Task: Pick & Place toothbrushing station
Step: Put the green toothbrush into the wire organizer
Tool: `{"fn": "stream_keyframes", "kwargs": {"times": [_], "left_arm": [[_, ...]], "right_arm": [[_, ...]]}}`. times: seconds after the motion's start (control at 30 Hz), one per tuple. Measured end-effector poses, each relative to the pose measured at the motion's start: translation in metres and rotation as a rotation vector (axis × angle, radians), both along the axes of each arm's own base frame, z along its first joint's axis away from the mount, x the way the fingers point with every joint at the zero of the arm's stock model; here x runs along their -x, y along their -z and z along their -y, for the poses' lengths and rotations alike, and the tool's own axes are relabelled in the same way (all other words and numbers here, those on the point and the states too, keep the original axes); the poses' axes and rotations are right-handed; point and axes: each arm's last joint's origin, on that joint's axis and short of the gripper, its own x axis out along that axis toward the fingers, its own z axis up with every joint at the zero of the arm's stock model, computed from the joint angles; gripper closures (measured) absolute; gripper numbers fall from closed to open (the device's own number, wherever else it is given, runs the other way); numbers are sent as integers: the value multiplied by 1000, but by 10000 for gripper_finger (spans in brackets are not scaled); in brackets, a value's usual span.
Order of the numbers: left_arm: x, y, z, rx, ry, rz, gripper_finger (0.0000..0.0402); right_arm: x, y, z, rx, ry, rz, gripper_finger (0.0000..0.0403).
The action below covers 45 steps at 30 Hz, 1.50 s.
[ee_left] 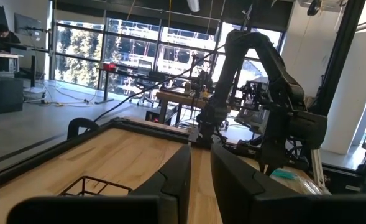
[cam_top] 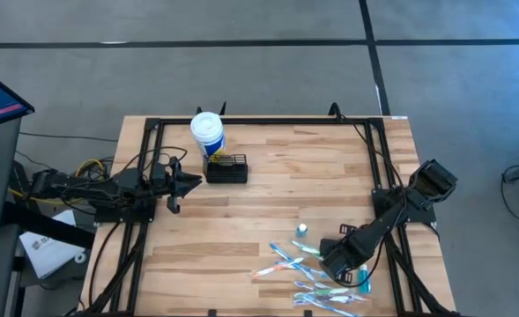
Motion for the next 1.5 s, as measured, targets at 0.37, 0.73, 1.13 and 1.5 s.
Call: {"fn": "stream_keyframes", "kwargs": {"times": [0.37,0.73,1.13,1.5], "left_arm": [[0,0,0,0,0,0,344],[0,0,0,3,0,1,344],[0,0,0,73,11,13,344],[0,-1,0,163,25,37,344]], "right_arm": [[-1,0,4,9,14,-16,400],[-2,-31,8,192,-11,-139,402],[-23,-71,11,251,-58,-84,403],[-28,-127,14,402,-102,-68,403]]}}
